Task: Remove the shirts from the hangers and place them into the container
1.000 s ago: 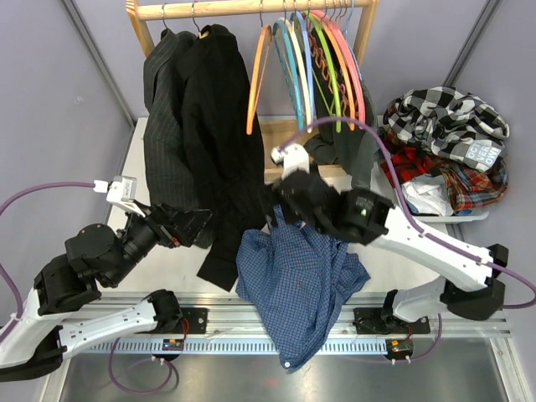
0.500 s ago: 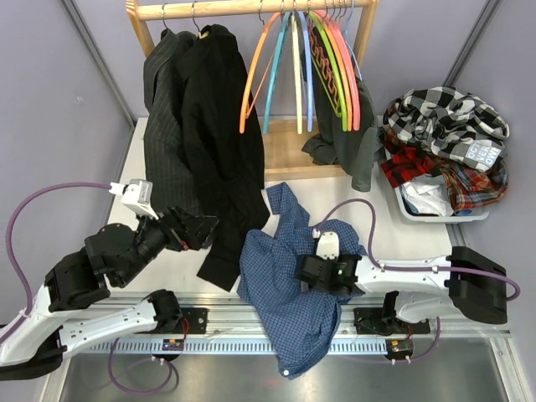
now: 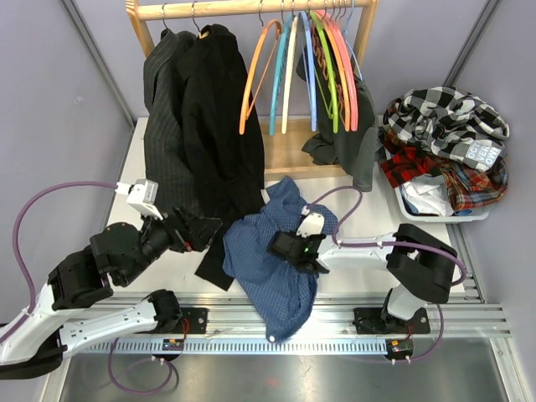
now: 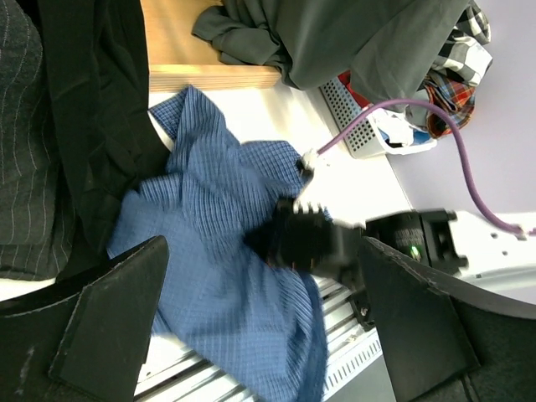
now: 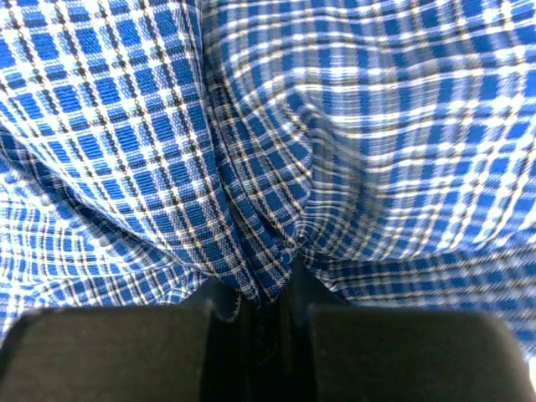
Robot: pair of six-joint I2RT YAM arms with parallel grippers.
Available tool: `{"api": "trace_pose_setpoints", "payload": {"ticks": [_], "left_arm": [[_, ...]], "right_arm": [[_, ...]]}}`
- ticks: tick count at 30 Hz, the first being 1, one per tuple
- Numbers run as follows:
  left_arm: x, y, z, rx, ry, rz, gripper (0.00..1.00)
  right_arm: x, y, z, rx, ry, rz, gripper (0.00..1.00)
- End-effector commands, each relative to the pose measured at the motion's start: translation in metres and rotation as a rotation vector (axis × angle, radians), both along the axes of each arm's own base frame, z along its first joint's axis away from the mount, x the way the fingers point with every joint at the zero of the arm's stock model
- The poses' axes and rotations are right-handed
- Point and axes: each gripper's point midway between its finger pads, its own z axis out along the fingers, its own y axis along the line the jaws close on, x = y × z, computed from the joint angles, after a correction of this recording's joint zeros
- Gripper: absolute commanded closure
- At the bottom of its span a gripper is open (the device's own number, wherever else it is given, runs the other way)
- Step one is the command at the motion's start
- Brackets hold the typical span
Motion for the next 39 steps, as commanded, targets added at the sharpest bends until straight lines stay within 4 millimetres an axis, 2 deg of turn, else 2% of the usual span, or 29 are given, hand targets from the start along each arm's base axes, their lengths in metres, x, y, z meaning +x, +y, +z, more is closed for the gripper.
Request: {"api": "trace_pose_setpoints", "payload": {"ticks": [1,5,6,8,9,10,11,12,13,14,15,16,17,19,21,22,25,26,27,28,30,31,32,33,34,35,36,37,39], "left_arm": [[-0.007,0.000,0.008,-0.063,0.002,-0.023,0.01],[-0.007,0.002,0.004,-0.053,0.011,-0.014,0.01],[-0.007,0.002,0.004,-0.049,0.013,-0.017,0.01],[-0.006,-0.004,0.002,-0.040,0.025,-0.027,0.01],[-0.007,-0.006,0.002,-0.038,0.028,-0.035,0.01],[-0.007,-0.008,0.002,-0.031,0.033,-0.040,0.01],[-0.006,-0.011,0.002,-0.025,0.038,-0.044,0.01],[-0.006,-0.012,0.002,-0.022,0.041,-0.048,0.01],[-0.006,-0.013,0.002,-0.017,0.040,-0.051,0.01],[-0.006,-0.015,0.003,-0.015,0.041,-0.054,0.01],[-0.006,-0.017,0.006,-0.014,0.041,-0.064,0.01],[-0.006,-0.019,0.007,-0.014,0.041,-0.070,0.01],[-0.006,-0.021,0.008,-0.011,0.043,-0.075,0.01],[-0.006,-0.025,0.011,-0.008,0.048,-0.084,0.01],[-0.005,-0.027,0.014,-0.007,0.051,-0.089,0.01],[-0.006,-0.028,0.015,-0.007,0.051,-0.091,0.01],[-0.005,-0.027,0.021,-0.012,0.044,-0.090,0.01],[-0.005,-0.027,0.022,-0.012,0.044,-0.090,0.01],[-0.005,-0.028,0.022,-0.006,0.043,-0.093,0.01],[-0.005,-0.029,0.024,-0.004,0.043,-0.095,0.01],[-0.005,-0.029,0.026,-0.002,0.037,-0.098,0.01],[-0.004,-0.030,0.026,0.005,0.035,-0.098,0.01],[-0.004,-0.031,0.027,0.004,0.034,-0.100,0.01],[-0.004,-0.033,0.028,-0.002,0.030,-0.105,0.01],[-0.004,-0.034,0.029,-0.006,0.029,-0.108,0.01],[-0.004,-0.034,0.030,-0.011,0.028,-0.112,0.01],[-0.004,-0.035,0.031,-0.019,0.025,-0.113,0.01],[-0.005,-0.034,0.031,-0.022,0.024,-0.113,0.01],[-0.005,-0.032,0.031,-0.033,0.017,-0.108,0.01]], "right_arm": [[-0.061,-0.073,-0.096,-0.041,0.304,-0.229,1.00],[-0.049,-0.097,-0.052,-0.047,0.179,-0.323,1.00],[-0.043,-0.093,-0.035,0.012,0.136,-0.306,1.00],[-0.039,-0.092,-0.016,0.072,0.099,-0.349,1.00],[-0.035,-0.101,0.002,0.064,0.053,-0.362,1.00],[-0.025,-0.094,0.023,0.098,0.013,-0.384,1.00],[-0.020,-0.097,0.038,0.089,-0.021,-0.400,1.00],[-0.014,-0.119,0.057,-0.001,-0.092,-0.412,1.00],[-0.001,-0.113,0.086,0.023,-0.152,-0.432,1.00],[0.004,-0.120,0.103,-0.006,-0.196,-0.453,1.00],[0.004,-0.146,0.120,-0.127,-0.236,-0.471,1.00],[0.018,-0.151,0.147,-0.094,-0.275,-0.550,1.00],[0.022,-0.161,0.161,-0.119,-0.295,-0.579,1.00],[0.032,-0.203,0.188,-0.166,-0.323,-0.713,1.00],[0.045,-0.221,0.203,-0.137,-0.328,-0.717,1.00],[0.050,-0.244,0.204,-0.131,-0.327,-0.788,1.00],[0.055,-0.278,0.223,-0.090,-0.373,-0.850,1.00],[0.050,-0.307,0.230,-0.103,-0.386,-0.949,1.00],[0.052,-0.317,0.237,-0.125,-0.389,-0.944,1.00],[0.058,-0.336,0.255,-0.082,-0.444,-1.008,1.00],[0.068,-0.350,0.275,-0.099,-0.469,-0.947,1.00],[0.078,-0.352,0.296,-0.060,-0.521,-0.925,1.00],[0.094,-0.353,0.306,-0.007,-0.539,-0.896,1.00],[0.098,-0.364,0.318,-0.026,-0.544,-0.890,1.00],[0.105,-0.366,0.355,-0.003,-0.614,-0.881,1.00],[0.118,-0.371,0.359,-0.019,-0.591,-0.879,1.00],[0.120,-0.375,0.400,-0.018,-0.675,-0.874,1.00],[0.132,-0.379,0.406,-0.030,-0.672,-0.871,1.00],[0.137,-0.386,0.434,-0.032,-0.718,-0.882,1.00]]}}
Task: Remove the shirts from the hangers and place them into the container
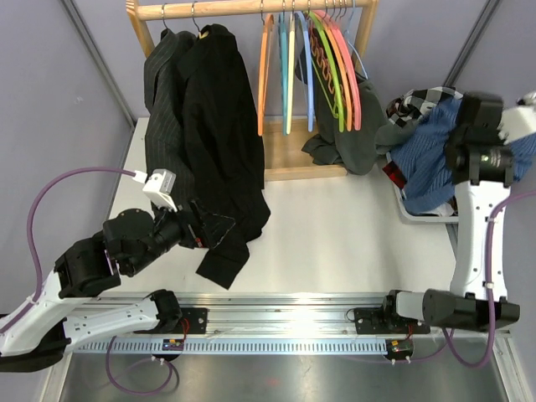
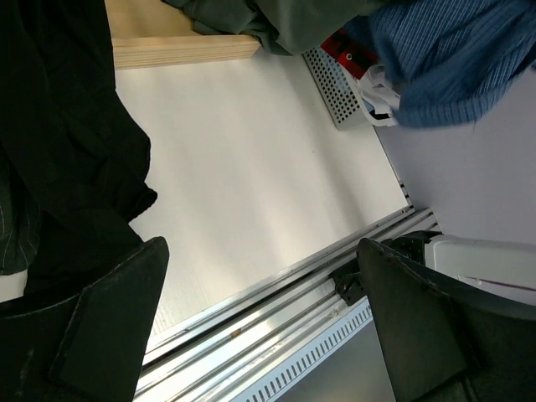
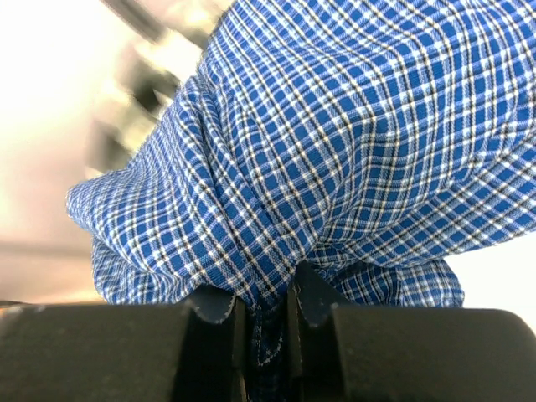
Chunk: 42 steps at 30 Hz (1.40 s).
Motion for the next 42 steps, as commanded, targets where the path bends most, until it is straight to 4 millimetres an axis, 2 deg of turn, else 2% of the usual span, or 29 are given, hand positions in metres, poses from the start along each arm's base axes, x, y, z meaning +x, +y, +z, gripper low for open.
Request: {"api": "trace_pose_setpoints", "payload": {"ticks": [1,2,3,4,5,6,7,8,9,10,11,12,13,14,15,17,18,20,21,22,23,24,25,28,29,31,36,38,42], "left_arm": [[-0.003,-0.001,0.022,-0.073,-0.047,-0.021,0.01],[-0.003,0.001,0.023,-0.074,-0.050,-0.016,0.01],[-0.004,0.005,0.024,-0.083,-0.056,-0.011,0.01],[-0.005,0.007,0.026,-0.090,-0.060,-0.008,0.01],[-0.005,0.009,0.025,-0.089,-0.063,-0.004,0.01],[-0.005,0.012,0.025,-0.089,-0.066,0.000,0.01],[-0.006,0.015,0.025,-0.091,-0.069,0.004,0.01],[-0.005,0.018,0.025,-0.089,-0.070,0.015,0.01],[-0.005,0.020,0.024,-0.089,-0.070,0.020,0.01],[-0.006,0.022,0.022,-0.088,-0.070,0.023,0.01],[-0.006,0.023,0.021,-0.087,-0.069,0.028,0.01],[-0.006,0.024,0.020,-0.094,-0.066,0.031,0.01],[-0.006,0.025,0.017,-0.092,-0.064,0.034,0.01],[-0.006,0.026,0.015,-0.094,-0.064,0.043,0.01],[-0.005,0.026,0.014,-0.096,-0.061,0.045,0.01],[-0.005,0.027,0.013,-0.093,-0.060,0.049,0.01],[-0.005,0.027,0.012,-0.093,-0.056,0.051,0.01],[-0.006,0.026,0.011,-0.090,-0.054,0.040,0.01],[-0.007,0.025,0.011,-0.087,-0.050,0.037,0.01],[-0.007,0.024,0.010,-0.086,-0.047,0.035,0.01],[-0.008,0.024,0.009,-0.088,-0.038,0.034,0.01],[-0.008,0.024,0.007,-0.087,-0.035,0.034,0.01],[-0.008,0.023,0.006,-0.088,-0.030,0.035,0.01],[-0.010,0.023,0.003,-0.106,-0.020,0.030,0.01],[-0.011,0.022,0.003,-0.113,-0.015,0.028,0.01],[-0.012,0.023,0.003,-0.121,-0.014,0.028,0.01],[-0.013,0.023,0.004,-0.135,-0.011,0.025,0.01],[-0.013,0.021,0.004,-0.142,-0.011,0.019,0.01],[-0.013,0.017,0.002,-0.145,-0.010,0.006,0.01]], "right_arm": [[0.013,-0.011,0.110,-0.125,-0.236,0.034,1.00],[0.024,-0.016,0.121,-0.142,-0.256,0.026,1.00],[0.022,-0.016,0.152,-0.178,-0.319,0.033,1.00],[0.025,-0.018,0.167,-0.198,-0.346,0.036,1.00],[0.044,-0.022,0.164,-0.205,-0.319,0.038,1.00],[0.047,-0.025,0.176,-0.239,-0.320,0.042,1.00],[0.041,-0.024,0.208,-0.268,-0.396,0.037,1.00],[0.061,-0.029,0.207,-0.283,-0.384,0.034,1.00],[0.055,-0.032,0.229,-0.324,-0.423,0.022,1.00],[0.059,-0.035,0.234,-0.331,-0.439,0.019,1.00],[0.078,-0.037,0.229,-0.349,-0.420,0.045,1.00],[0.079,-0.039,0.234,-0.357,-0.436,0.034,1.00],[0.085,-0.043,0.227,-0.351,-0.420,0.015,1.00],[0.092,-0.051,0.216,-0.346,-0.394,-0.019,1.00],[0.108,-0.055,0.189,-0.318,-0.335,-0.019,1.00],[0.121,-0.061,0.154,-0.285,-0.267,-0.036,1.00],[0.135,-0.066,0.109,-0.238,-0.186,-0.047,1.00],[0.143,-0.074,0.069,-0.205,-0.133,-0.090,1.00],[0.151,-0.076,0.023,-0.169,-0.056,-0.099,1.00],[0.154,-0.079,0.003,-0.147,-0.021,-0.109,1.00],[0.158,-0.082,-0.044,-0.096,0.078,-0.135,1.00],[0.155,-0.088,-0.070,-0.066,0.137,-0.162,1.00],[0.153,-0.089,-0.120,-0.018,0.275,-0.165,1.00],[0.148,-0.095,-0.186,0.114,0.393,-0.213,1.00],[0.139,-0.099,-0.225,0.182,0.480,-0.242,1.00],[0.137,-0.102,-0.261,0.246,0.547,-0.230,1.00],[0.134,-0.113,-0.296,0.310,0.617,-0.238,1.00],[0.134,-0.112,-0.316,0.337,0.674,-0.212,1.00],[0.147,-0.111,-0.300,0.347,0.647,-0.131,1.00]]}}
